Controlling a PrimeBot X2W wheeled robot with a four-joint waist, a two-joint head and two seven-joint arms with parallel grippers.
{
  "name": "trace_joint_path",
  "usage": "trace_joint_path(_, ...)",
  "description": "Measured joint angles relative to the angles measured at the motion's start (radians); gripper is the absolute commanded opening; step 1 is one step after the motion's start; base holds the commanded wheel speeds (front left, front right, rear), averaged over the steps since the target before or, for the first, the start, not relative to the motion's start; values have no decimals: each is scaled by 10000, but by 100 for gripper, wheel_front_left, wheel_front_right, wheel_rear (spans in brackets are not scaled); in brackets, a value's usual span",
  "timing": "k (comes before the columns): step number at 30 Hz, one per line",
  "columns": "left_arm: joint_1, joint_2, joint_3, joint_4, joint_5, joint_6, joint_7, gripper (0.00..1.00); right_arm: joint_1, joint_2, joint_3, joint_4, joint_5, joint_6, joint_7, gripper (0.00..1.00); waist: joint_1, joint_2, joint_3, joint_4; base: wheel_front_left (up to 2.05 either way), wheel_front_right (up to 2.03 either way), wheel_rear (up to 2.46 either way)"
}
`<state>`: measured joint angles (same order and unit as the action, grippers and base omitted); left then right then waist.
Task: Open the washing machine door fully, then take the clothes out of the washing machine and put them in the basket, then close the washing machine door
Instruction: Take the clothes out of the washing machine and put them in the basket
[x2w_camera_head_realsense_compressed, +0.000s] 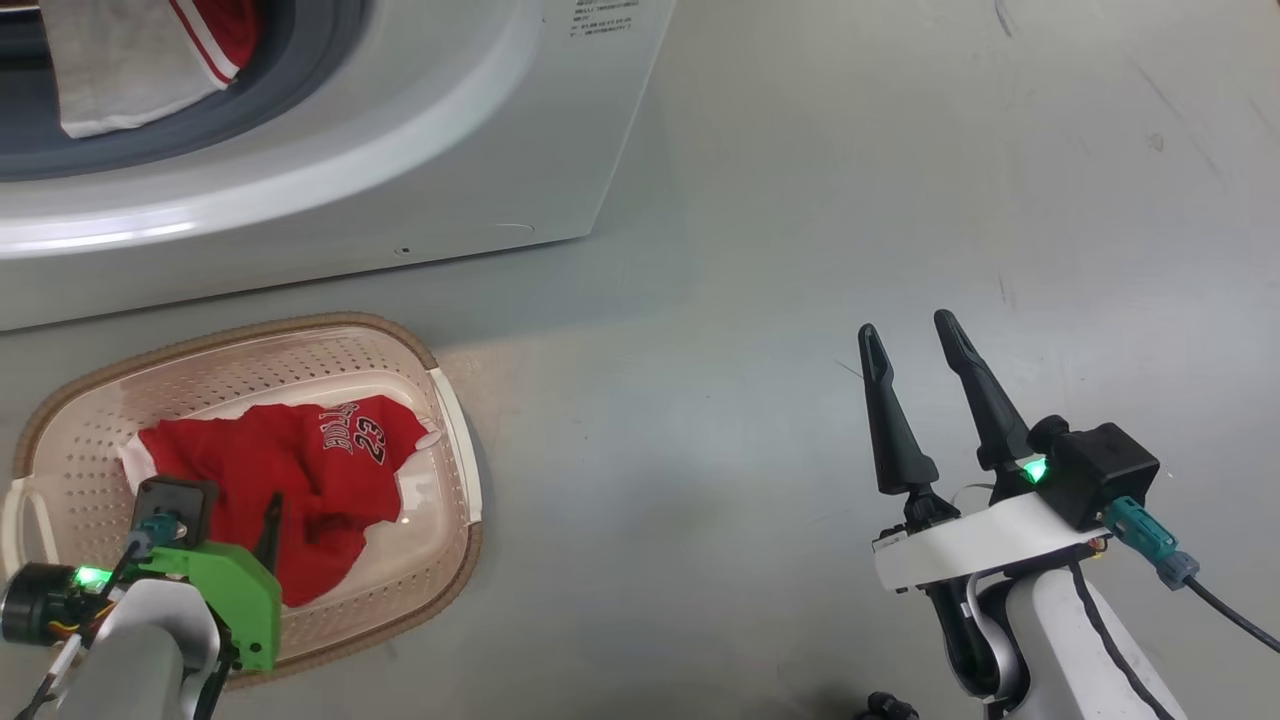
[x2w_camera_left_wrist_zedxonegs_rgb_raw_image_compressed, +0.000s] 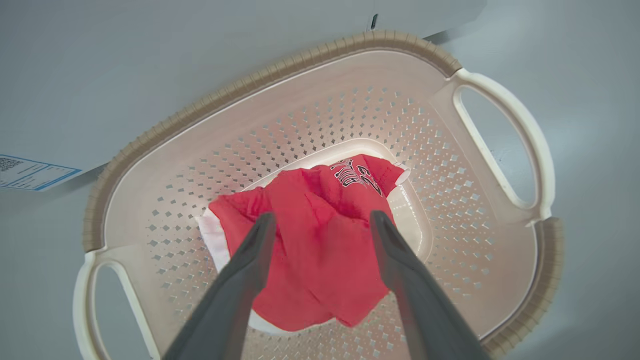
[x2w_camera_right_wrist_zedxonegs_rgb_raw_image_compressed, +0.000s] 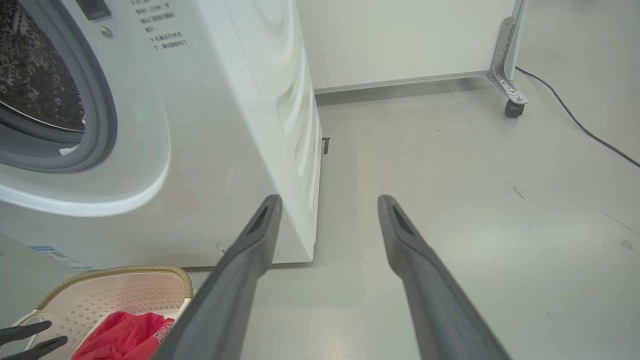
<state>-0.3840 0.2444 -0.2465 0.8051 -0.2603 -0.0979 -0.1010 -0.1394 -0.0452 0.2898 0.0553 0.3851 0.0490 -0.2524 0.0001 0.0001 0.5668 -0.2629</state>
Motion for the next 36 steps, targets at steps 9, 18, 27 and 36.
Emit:
trace_joint_path(9, -239, -178, -82, 272, 2, -42, -784, 100, -11, 0, -100, 178, -81, 0, 0, 100, 0, 0, -506, 255, 0, 0, 0)
trace_joint_path(18, -670, -573, -59, -125, -33, -100, -1392, 100, 0, -2, -602, 372, -92, 0, 0, 100, 0, 0, -1346, 705, 0, 0, 0)
trace_joint_path(27, -728, -865, -48, -811, -125, -127, -1480, 100, 126, -6, -941, 456, -94, 0, 0, 100, 0, 0, -2072, 1247, 0, 0, 0)
trace_joint_path(36, -644, -1053, 121, -1916, -199, -128, -1482, 100, 574, -40, -1202, 533, -94, 10, 0, 100, 0, 0, -2887, 1863, 0, 0, 0)
